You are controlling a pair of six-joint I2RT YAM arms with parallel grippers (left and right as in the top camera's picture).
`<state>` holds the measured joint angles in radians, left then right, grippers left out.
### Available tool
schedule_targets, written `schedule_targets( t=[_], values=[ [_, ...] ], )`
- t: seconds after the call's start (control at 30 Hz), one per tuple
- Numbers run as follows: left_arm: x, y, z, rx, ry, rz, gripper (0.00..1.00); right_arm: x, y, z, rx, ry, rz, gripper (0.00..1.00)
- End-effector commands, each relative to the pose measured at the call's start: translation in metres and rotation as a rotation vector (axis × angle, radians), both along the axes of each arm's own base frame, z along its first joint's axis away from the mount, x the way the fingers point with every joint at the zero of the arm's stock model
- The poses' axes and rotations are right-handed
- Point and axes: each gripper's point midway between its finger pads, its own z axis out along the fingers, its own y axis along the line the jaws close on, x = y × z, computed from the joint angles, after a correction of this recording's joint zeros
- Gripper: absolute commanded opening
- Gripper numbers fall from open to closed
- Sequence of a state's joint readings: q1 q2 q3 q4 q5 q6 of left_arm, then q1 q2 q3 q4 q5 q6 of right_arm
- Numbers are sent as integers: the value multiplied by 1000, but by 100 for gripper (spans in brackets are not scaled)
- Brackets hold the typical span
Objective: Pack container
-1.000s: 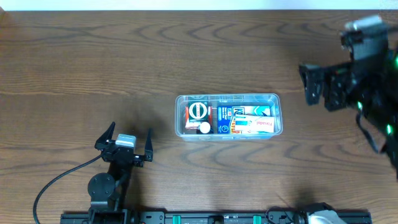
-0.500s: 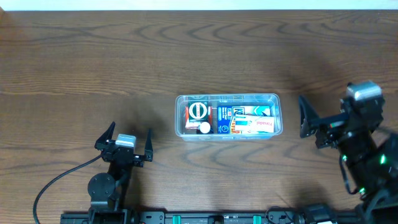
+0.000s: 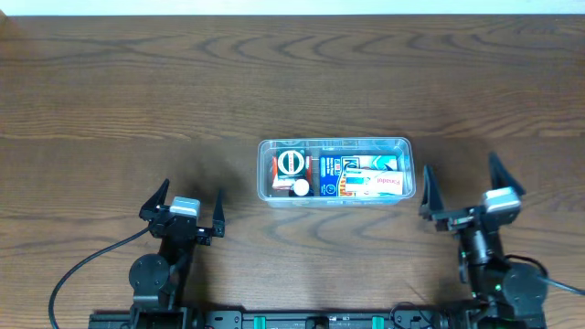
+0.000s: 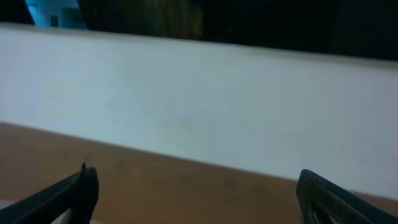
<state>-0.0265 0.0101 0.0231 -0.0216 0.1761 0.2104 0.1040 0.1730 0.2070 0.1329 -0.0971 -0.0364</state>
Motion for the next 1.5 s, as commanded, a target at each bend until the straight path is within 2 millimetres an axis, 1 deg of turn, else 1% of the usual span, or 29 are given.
schedule_targets(
  t=[0.0, 0.07, 0.3, 0.47, 0.77, 0.93, 1.07, 1.13, 1.47],
  values=[
    [0, 1, -15, 10, 41, 2, 98, -1, -3, -18, -3, -2, -10, 99],
    [0, 1, -15, 10, 42, 1, 98, -2, -6, -30, -3, 0, -20, 99],
    [0, 1, -15, 10, 42, 2, 98, 0, -12, -49, -4, 13, -47, 99],
    [0, 1, -15, 10, 41, 1, 98, 3, -13, -69, -10, 70, -48, 99],
    [0, 1, -15, 10, 41, 1, 98, 4, -14, -89, -107, 135, -59, 99],
    [0, 1, -15, 10, 41, 2, 98, 4, -25, -111, -111, 225, -117, 99],
    [0, 1, -15, 10, 41, 1, 98, 5, -39, -111, -101, 230, -196, 99],
    [0, 1, -15, 10, 41, 2, 98, 5, -42, -111, -101, 230, -213, 99],
    [0, 1, -15, 10, 41, 2, 98, 5, -41, -111, -101, 231, -205, 99]
  ],
)
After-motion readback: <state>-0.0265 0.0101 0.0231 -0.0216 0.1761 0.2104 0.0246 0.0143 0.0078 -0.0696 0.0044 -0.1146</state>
